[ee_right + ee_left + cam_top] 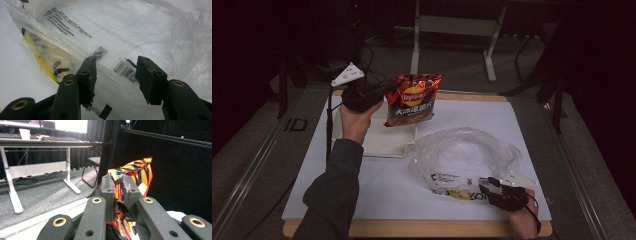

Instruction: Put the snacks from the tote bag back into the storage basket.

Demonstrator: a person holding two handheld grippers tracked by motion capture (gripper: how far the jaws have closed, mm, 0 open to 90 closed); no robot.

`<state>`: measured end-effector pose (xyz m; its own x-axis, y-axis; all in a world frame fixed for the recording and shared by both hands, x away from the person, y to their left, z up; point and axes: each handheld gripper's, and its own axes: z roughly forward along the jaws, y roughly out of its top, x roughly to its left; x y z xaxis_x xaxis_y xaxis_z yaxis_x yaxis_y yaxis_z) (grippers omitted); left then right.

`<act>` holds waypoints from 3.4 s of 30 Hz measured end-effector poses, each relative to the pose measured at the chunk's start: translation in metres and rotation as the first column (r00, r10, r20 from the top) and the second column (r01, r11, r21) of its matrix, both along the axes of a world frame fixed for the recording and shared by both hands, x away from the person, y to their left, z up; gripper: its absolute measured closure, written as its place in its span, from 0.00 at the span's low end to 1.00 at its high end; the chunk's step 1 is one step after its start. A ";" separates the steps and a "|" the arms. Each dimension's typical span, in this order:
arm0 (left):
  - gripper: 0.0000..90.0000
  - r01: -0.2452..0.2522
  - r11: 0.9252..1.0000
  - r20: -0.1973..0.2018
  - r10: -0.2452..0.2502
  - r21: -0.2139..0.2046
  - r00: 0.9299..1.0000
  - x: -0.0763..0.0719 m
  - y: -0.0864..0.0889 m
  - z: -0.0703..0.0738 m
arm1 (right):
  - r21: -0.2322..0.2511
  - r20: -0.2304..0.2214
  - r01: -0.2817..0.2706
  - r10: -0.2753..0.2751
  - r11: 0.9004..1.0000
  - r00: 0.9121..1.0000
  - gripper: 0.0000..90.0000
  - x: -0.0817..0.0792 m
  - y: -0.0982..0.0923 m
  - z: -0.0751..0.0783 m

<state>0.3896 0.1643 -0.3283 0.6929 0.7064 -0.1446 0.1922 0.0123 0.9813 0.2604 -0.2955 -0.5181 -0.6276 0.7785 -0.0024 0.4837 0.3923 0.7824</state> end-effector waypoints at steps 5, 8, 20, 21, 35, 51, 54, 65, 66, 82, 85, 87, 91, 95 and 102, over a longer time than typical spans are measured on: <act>0.92 -0.012 1.000 -0.004 0.012 0.017 1.000 0.002 0.003 0.001 | 0.003 0.004 0.001 -0.001 1.000 1.000 0.56 0.000 -0.001 0.001; 0.92 -0.019 0.999 -0.006 0.019 0.026 1.000 0.004 0.005 0.002 | 0.005 0.003 0.002 -0.002 1.000 1.000 0.56 0.000 -0.001 0.001; 0.92 -0.040 0.998 -0.017 0.041 0.037 0.999 0.013 0.007 0.000 | 0.011 0.004 -0.001 0.001 1.000 1.000 0.56 0.001 -0.001 -0.001; 0.92 -0.041 0.998 -0.019 0.042 0.040 0.999 0.014 0.007 0.000 | 0.011 0.003 0.000 0.000 1.000 1.000 0.56 0.001 -0.002 -0.001; 0.92 -0.058 0.997 -0.036 0.060 0.054 0.998 0.023 0.004 -0.007 | 0.013 0.001 0.003 -0.003 1.000 1.000 0.56 0.001 -0.003 -0.002; 0.92 -0.094 0.994 -0.050 0.097 0.058 0.994 0.032 0.014 -0.012 | 0.011 -0.001 0.007 -0.007 1.000 1.000 0.56 0.000 -0.004 -0.002; 0.92 -0.101 0.993 -0.048 0.104 0.062 0.993 0.032 0.016 -0.012 | 0.012 -0.001 0.006 -0.006 1.000 1.000 0.56 0.000 -0.004 -0.002; 0.92 -0.119 0.990 -0.041 0.123 0.077 0.992 0.030 0.021 -0.012 | 0.010 -0.006 0.005 -0.005 1.000 1.000 0.56 0.001 -0.003 -0.003; 0.92 -0.123 0.989 -0.042 0.127 0.077 0.991 0.030 0.023 -0.012 | 0.009 -0.005 0.003 -0.003 1.000 1.000 0.56 0.001 -0.003 -0.003; 0.92 -0.135 0.985 -0.074 0.143 0.103 0.987 0.035 0.029 -0.028 | 0.007 -0.007 0.002 -0.002 1.000 1.000 0.56 0.000 -0.003 -0.003; 0.92 -0.134 0.985 -0.085 0.144 0.110 0.986 0.038 0.028 -0.034 | 0.006 -0.007 0.001 -0.001 1.000 1.000 0.56 0.000 -0.003 -0.003; 0.92 -0.134 0.983 -0.089 0.145 0.123 0.985 0.040 0.027 -0.036 | 0.006 -0.008 0.002 -0.002 1.000 1.000 0.56 0.000 -0.003 -0.003; 0.92 -0.130 0.983 -0.094 0.143 0.131 0.985 0.043 0.023 -0.039 | 0.008 -0.009 0.003 -0.003 1.000 1.000 0.56 0.000 -0.003 -0.004; 0.92 -0.125 0.983 -0.102 0.139 0.133 0.985 0.046 0.020 -0.043 | 0.010 -0.008 0.004 -0.004 1.000 1.000 0.56 0.000 -0.004 -0.003; 0.92 -0.124 0.985 -0.115 0.138 0.121 0.984 0.051 0.019 -0.049 | 0.011 -0.007 0.005 -0.005 1.000 1.000 0.56 -0.001 -0.004 -0.003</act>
<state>0.4407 0.1832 -0.3776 0.5752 0.8065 -0.1367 0.3146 -0.0638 0.9471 0.2598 -0.2999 -0.5213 -0.6233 0.7819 0.0107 0.4914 0.3810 0.7832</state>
